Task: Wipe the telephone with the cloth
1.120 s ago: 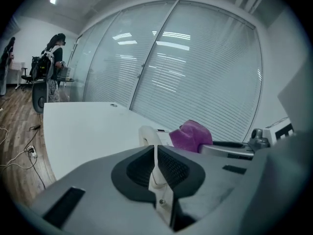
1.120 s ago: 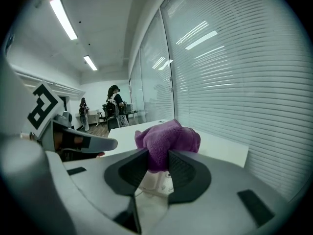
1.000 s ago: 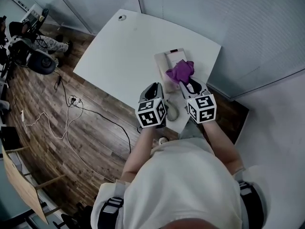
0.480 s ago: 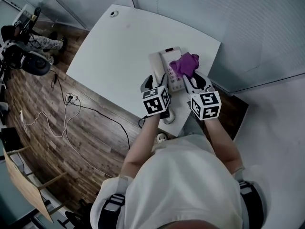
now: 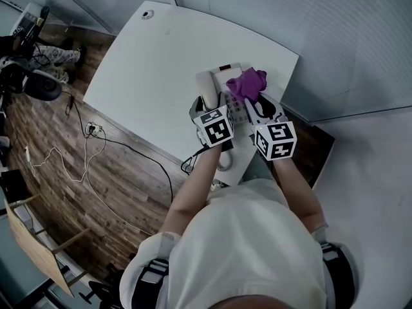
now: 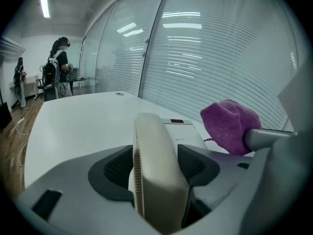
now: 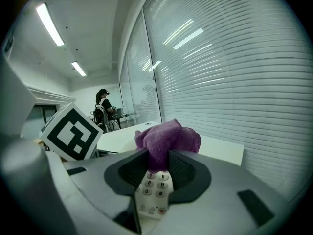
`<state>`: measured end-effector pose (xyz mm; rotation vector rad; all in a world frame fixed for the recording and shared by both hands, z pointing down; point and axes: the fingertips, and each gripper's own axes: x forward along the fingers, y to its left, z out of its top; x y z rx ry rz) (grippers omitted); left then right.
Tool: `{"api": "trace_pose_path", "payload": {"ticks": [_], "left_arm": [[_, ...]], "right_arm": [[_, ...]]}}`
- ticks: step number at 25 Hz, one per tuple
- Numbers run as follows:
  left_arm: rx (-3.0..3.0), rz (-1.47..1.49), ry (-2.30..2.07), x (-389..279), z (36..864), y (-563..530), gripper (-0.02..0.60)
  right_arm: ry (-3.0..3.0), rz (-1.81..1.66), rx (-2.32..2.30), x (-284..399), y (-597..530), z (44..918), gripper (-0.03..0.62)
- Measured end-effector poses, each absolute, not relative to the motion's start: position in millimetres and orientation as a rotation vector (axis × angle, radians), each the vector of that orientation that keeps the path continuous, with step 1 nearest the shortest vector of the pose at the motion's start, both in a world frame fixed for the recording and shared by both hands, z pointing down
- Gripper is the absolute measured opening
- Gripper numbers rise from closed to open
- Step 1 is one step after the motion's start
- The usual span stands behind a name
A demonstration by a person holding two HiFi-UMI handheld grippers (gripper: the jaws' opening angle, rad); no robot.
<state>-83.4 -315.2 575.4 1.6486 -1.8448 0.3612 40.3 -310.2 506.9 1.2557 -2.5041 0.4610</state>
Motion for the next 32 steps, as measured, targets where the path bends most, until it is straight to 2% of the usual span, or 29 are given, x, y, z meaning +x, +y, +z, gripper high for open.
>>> {"api": "trace_pose_path", "payload": {"ticks": [8,12,22,32], "left_arm": [[1.594,0.425,-1.914,-86.9,578.8,-319.0,0.278],[1.582,0.441,-1.932,-85.9,577.8,-317.3,0.245],[1.606,0.312,-1.893,-84.3,564.0,-310.2,0.229],[1.650,0.025,-1.769,-96.8,530.7,-285.2,0.229]], "right_arm": [[-2.507,0.464,1.244,35.9,-316.5,511.1,0.127],[-2.506,0.464,1.244,36.3,-313.6,513.8,0.127],[-2.504,0.450,1.257,42.5,-306.7,504.4,0.127],[-2.526,0.429,1.270,35.2,-284.9,490.5,0.127]]}}
